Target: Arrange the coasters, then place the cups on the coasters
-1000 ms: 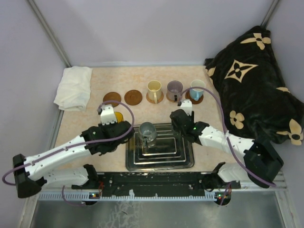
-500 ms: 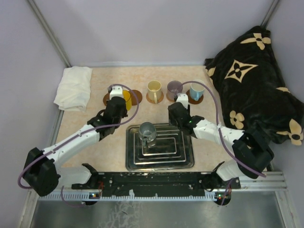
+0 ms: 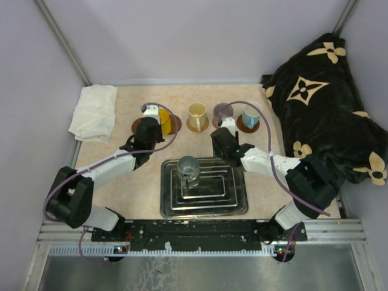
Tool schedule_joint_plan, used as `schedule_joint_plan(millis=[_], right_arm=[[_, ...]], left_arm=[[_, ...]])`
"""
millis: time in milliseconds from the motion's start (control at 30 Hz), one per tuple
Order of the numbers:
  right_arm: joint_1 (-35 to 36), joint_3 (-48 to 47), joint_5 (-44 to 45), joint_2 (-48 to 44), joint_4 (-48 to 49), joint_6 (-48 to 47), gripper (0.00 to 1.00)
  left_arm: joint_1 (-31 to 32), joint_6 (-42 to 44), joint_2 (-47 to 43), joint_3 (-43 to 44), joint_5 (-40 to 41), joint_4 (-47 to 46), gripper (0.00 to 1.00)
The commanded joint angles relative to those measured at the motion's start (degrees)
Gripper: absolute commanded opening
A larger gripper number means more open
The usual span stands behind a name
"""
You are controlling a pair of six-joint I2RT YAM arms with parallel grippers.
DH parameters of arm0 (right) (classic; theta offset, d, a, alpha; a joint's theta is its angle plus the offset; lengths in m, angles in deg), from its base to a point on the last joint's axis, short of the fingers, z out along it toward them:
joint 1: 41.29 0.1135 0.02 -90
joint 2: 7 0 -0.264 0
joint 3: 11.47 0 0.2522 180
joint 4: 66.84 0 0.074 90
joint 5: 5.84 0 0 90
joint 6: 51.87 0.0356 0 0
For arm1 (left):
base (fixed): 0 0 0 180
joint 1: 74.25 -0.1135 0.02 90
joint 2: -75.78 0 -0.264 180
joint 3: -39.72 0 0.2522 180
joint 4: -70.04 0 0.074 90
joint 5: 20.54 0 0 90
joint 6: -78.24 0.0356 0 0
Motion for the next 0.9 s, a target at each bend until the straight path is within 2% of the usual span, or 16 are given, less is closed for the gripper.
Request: schedule_joint_plan(millis=[0,300,867], right_arm=[[-0.52,-3.06,0.18,0.96,1.88,-0.75,0.56],[-0.54,-4.38,-0.45,2.73,1.50,0.01,0.55],[-0.47,-4.16,-1.25,3.17,0.67,1.27,0.55]], left_arm=[[-0.31,-0.43,3.86,4.60,-1.92,-10.91,0.03],[-0.31,-2.59,10.72,9.25,0.56,-13.41,0.04],[-0.31,-4.70,16.06,11.76,2.13,-15.06,0.04]])
